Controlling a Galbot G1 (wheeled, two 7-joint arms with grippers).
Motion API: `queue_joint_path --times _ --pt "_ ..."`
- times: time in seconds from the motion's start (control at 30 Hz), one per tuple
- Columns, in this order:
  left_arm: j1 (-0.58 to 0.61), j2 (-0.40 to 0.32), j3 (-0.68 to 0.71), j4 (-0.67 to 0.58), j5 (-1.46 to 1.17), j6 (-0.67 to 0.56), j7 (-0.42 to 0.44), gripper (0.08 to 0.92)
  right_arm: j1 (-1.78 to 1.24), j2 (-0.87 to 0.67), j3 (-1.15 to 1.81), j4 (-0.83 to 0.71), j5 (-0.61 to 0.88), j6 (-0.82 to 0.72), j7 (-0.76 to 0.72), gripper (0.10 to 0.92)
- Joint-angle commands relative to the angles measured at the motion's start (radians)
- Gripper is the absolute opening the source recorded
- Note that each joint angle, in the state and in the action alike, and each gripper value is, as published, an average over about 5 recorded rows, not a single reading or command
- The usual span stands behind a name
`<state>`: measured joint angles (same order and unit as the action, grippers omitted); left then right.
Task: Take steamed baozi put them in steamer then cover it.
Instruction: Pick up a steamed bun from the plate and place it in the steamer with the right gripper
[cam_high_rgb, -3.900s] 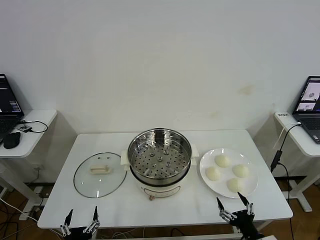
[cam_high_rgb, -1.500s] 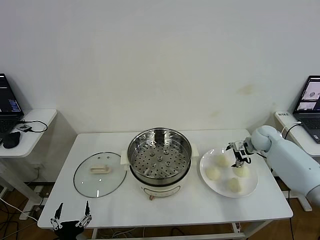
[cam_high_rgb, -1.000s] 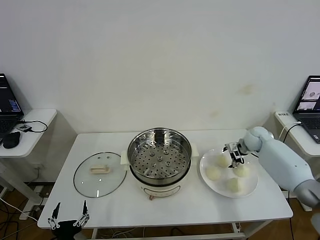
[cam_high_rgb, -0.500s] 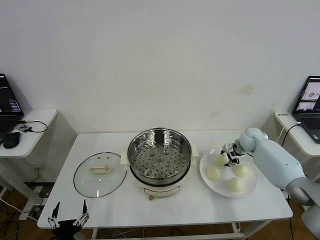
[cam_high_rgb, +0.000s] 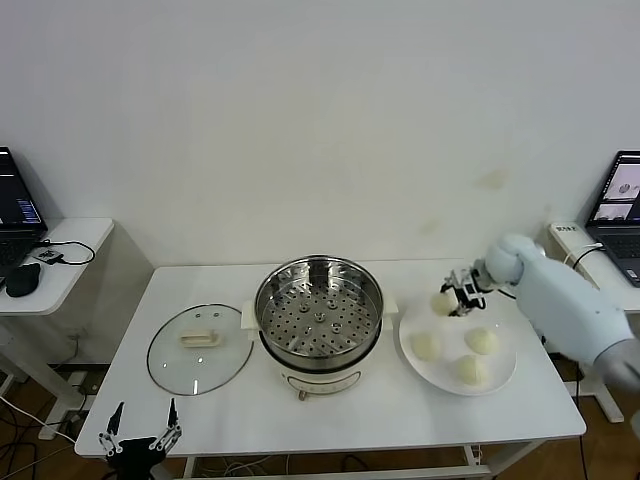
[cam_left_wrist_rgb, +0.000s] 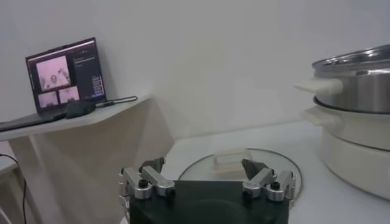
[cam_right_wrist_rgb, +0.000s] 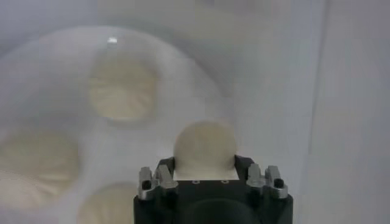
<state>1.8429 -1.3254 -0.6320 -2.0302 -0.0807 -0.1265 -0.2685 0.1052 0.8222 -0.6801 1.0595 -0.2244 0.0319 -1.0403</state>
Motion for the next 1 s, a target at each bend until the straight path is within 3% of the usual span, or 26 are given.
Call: queue_joint_path --times 0.03,0.3,0.53,1.0 --pt "-0.007 0.009 0.004 0.001 -0.007 0.001 0.000 0.823 0.327 -0.054 -0.236 0.185 0.248 -0.034 -0.009 0.619" --pt "-0.022 0.019 0.002 0.002 -0.024 0.001 0.000 0.823 0.512 0.078 -0.412 0.219 0.378 -0.009 0.051 0.624" --pt "-0.022 0.024 -0.006 0.000 -0.032 0.002 0.001 0.823 0.502 0.201 -0.506 0.226 0.382 0.063 0.111 0.628" --pt "-0.030 0.018 -0.021 0.002 -0.038 0.002 0.002 0.823 0.395 0.394 -0.575 0.091 0.116 0.286 0.176 0.625"
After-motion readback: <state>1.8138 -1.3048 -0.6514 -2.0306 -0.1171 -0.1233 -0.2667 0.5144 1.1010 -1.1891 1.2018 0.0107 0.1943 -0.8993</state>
